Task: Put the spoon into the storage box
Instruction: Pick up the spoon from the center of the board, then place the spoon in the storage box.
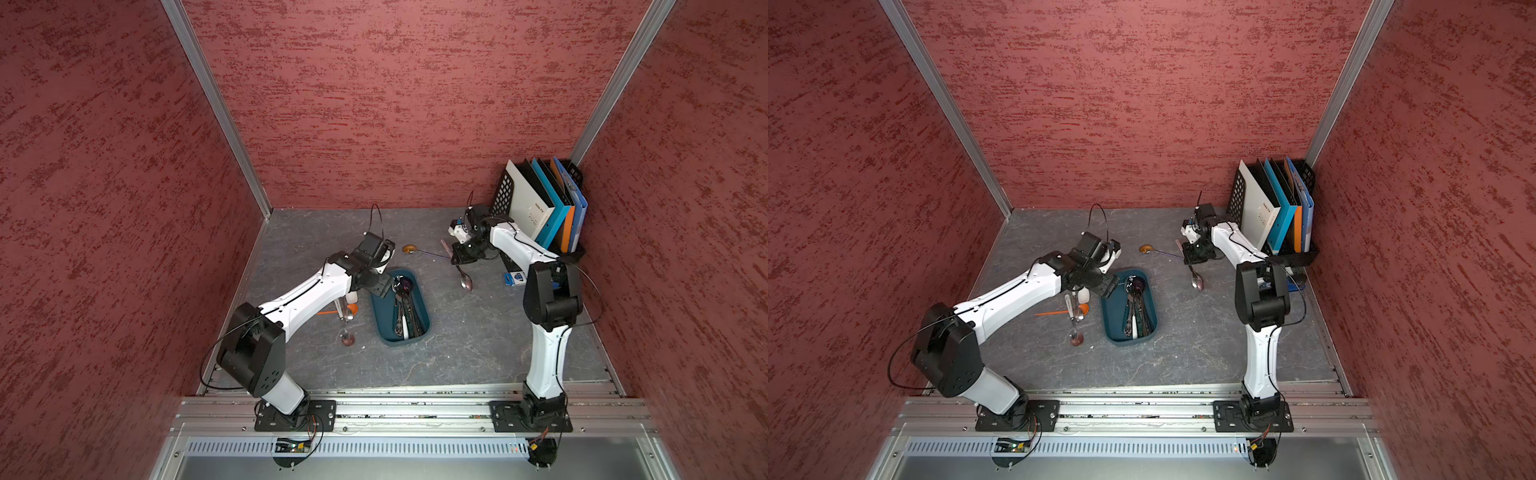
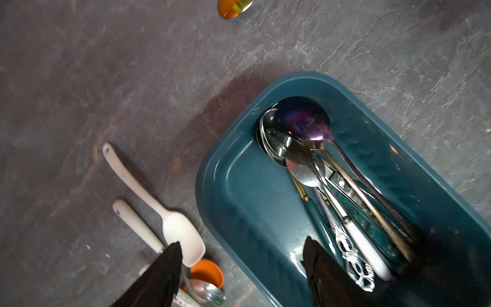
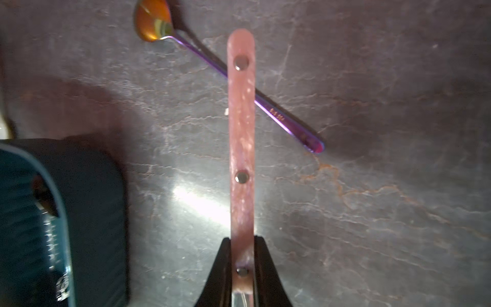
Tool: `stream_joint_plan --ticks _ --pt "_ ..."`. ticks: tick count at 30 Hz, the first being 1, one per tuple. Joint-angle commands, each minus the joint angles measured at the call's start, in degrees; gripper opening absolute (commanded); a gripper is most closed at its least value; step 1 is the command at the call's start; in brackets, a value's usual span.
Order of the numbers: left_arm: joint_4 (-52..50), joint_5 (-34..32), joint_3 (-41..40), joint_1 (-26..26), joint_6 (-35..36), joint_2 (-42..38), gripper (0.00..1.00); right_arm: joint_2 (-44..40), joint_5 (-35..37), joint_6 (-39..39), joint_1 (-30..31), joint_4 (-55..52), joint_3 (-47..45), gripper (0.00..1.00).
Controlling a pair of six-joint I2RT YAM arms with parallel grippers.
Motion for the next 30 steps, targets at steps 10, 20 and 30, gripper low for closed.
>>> stream_joint_plan --ticks 10,20,30 --pt "40.4 -8.8 -16.1 -10.4 37.7 0.3 0.75 -5.1 -8.8 -0.9 9.5 -21.1 3.9 0.05" --pt "40.6 0.6 -23.8 -10.6 45.3 -8.0 0.73 -7.2 -7.4 -3.5 17.3 -26.4 5.7 0.05" --pt "25.7 11.9 -24.4 -9.5 46.4 -17.3 0.68 -9.5 -11.4 -6.5 21.4 -27.8 5.7 0.04"
